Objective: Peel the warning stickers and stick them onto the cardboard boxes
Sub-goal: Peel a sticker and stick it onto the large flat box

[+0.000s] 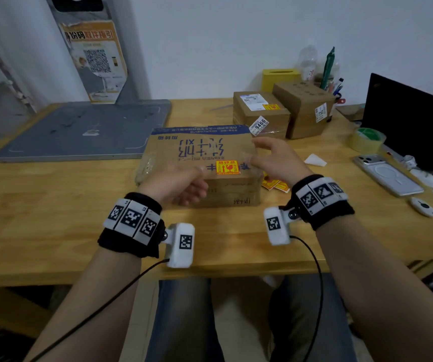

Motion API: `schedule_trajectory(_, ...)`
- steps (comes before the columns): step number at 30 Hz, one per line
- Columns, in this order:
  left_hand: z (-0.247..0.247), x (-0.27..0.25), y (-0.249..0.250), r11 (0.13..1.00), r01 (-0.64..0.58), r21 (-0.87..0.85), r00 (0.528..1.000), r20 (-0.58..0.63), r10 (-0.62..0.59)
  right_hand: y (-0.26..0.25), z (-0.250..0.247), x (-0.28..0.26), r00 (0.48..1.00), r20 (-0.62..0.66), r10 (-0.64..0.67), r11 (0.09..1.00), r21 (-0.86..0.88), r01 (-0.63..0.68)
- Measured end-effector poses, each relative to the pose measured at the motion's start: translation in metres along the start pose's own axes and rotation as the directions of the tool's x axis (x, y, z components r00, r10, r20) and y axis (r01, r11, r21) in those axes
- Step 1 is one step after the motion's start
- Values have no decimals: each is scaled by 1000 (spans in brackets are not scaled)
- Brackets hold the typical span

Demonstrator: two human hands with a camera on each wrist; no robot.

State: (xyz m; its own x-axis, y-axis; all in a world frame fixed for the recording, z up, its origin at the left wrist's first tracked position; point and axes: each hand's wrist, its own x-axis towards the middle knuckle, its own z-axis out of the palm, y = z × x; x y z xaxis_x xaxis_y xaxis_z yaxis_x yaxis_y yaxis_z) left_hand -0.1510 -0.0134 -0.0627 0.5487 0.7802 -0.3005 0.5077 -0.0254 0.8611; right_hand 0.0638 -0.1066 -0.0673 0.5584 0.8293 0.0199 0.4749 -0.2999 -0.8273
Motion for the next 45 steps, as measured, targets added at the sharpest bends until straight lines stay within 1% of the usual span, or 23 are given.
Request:
schedule_trajectory(1,0,-1,-5,997,76,8,996,44,-76,0,1,4,999,39,37,998,40,-38)
schedule_trajectory(3,1,1,-14,987,159,1,985,72,-159,0,3,11,988,104,117,989,83,-125)
schedule_trajectory(5,3,6,-20,982,187,-33,981,58,-185,1,5,15,971,146,187,975,94,-202)
schedule_trajectory(6,4,8,-22,981,188,-47,982,44,-186,3,7,16,967,150,204,970,101,-220)
schedule_trajectory(9,8,14,-21,983,163,-81,986,-16,-165,6,10,18,969,145,201,965,138,-221)
schedule_trajectory(11,10,20,-18,982,131,-133,988,-65,-140,7,13,17,969,152,194,954,200,-222)
schedule_trajectory(13,9,26,-14,980,93,-177,988,-106,-113,9,18,17,969,154,195,929,288,-233)
schedule_trajectory(18,1,46,-8,979,18,-205,976,-207,-61,10,33,27,975,153,162,857,467,-216)
schedule_trajectory(20,-6,55,-5,974,-14,-228,970,-239,-42,9,40,33,976,145,163,837,504,-215)
schedule_trajectory(22,-14,66,1,969,-32,-245,965,-262,-34,6,50,42,971,172,168,821,520,-235)
schedule_trajectory(24,-23,80,11,971,-37,-235,958,-284,-32,0,60,53,964,214,158,840,484,-245)
schedule_trajectory(26,-29,96,21,979,-43,-200,956,-294,-18,-7,70,65,960,237,150,904,360,-231)
schedule_trajectory(28,-35,113,28,988,-53,-146,954,-300,6,-14,78,77,957,249,152,942,257,-216)
schedule_trajectory(31,-41,137,35,994,-40,-105,960,-281,9,-25,84,96,957,245,158,964,174,-204)
schedule_trajectory(34,-48,156,43,997,-31,-77,967,-254,10,-34,86,116,945,296,140,981,85,-172)
schedule_trajectory(36,-52,164,46,997,-39,-71,972,-234,21,-35,85,126,926,342,160,984,19,-178)
schedule_trajectory(38,-56,169,49,998,-44,-51,975,-222,32,-31,82,133,916,357,180,980,16,-199)
schedule_trajectory(42,-54,168,57,998,-68,18,967,-245,71,-23,61,139,945,295,138,985,58,-162)
schedule_trajectory(45,-43,165,71,989,-137,57,954,-260,148,-21,36,137,957,266,114,988,66,-136)
